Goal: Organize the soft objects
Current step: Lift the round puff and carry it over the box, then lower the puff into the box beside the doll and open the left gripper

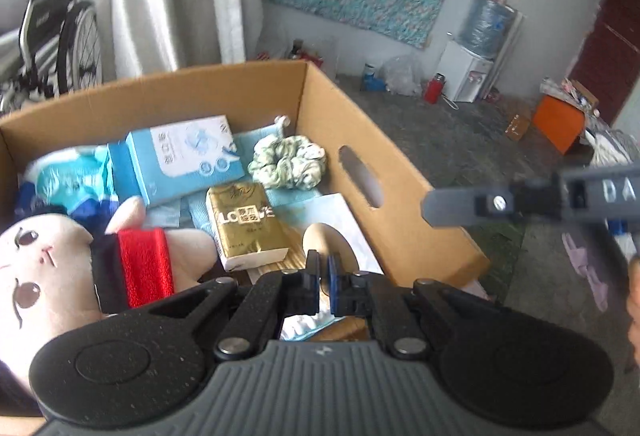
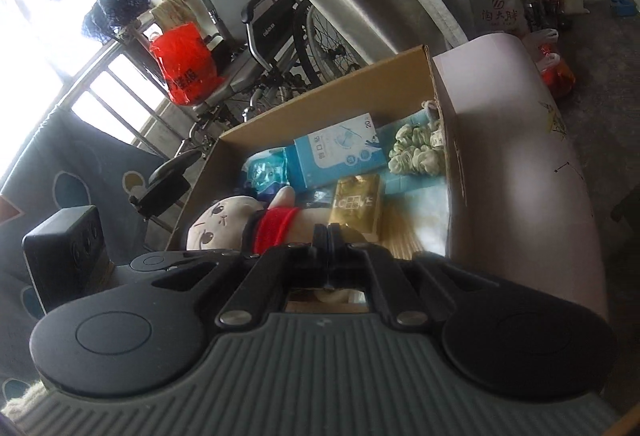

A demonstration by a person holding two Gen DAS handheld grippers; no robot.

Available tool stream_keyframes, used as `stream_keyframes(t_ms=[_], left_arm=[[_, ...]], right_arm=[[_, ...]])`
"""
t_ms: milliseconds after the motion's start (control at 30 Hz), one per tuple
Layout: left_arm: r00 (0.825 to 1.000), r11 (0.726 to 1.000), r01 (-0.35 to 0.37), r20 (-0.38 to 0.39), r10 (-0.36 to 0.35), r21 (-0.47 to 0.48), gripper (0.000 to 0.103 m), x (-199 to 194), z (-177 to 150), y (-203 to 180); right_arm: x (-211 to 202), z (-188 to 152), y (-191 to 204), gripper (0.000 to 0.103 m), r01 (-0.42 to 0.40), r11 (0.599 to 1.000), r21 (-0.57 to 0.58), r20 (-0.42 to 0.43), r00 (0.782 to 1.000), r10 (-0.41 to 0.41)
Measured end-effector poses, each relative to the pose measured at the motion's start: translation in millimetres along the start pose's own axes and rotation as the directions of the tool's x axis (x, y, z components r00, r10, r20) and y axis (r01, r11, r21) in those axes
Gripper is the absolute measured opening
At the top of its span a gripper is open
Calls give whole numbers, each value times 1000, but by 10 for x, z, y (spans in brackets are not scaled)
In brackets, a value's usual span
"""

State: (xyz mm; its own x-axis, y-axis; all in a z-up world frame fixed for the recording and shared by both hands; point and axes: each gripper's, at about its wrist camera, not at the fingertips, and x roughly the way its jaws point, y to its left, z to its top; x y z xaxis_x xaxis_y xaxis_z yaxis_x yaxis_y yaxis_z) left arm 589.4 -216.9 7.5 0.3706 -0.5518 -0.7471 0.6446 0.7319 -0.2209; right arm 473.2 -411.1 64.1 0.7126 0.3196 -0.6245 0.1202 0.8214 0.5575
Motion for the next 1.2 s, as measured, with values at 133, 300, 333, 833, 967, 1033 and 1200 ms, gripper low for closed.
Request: stream_keyframes(t_ms=[133, 300, 333, 833, 967, 1033, 1200], left_arm=[[989, 994, -9, -145, -6, -108, 10, 349, 95, 246], [979, 989, -133, -166, 121, -62, 40, 330, 55, 215], [981, 989, -135, -148, 125, -54, 39, 270, 53, 210], [985, 982, -167, -57, 163, -82, 27, -404, -402, 294], [985, 982, -163, -72, 157, -96, 27, -585, -638, 133], [987, 981, -153, -69, 145, -120, 28, -673, -804, 46], [980, 971, -197, 10, 200, -133, 28, -961, -1202, -241]], right_arm=[[344, -19, -10, 0, 48, 998, -38, -47, 998, -50], [513, -116, 14, 3, 75, 993, -90, -85, 993, -82], [551, -115, 38, 3, 84, 990, -115, -95, 991, -95], [705, -501, 284, 0, 133, 954, -269, -144, 974, -176], [553, -808, 367, 0, 138, 935, -327, -119, 975, -186], [444, -962, 392, 0, 136, 924, -358, -107, 977, -185], [205, -1252, 419, 0, 108, 914, -392, -100, 982, -159]])
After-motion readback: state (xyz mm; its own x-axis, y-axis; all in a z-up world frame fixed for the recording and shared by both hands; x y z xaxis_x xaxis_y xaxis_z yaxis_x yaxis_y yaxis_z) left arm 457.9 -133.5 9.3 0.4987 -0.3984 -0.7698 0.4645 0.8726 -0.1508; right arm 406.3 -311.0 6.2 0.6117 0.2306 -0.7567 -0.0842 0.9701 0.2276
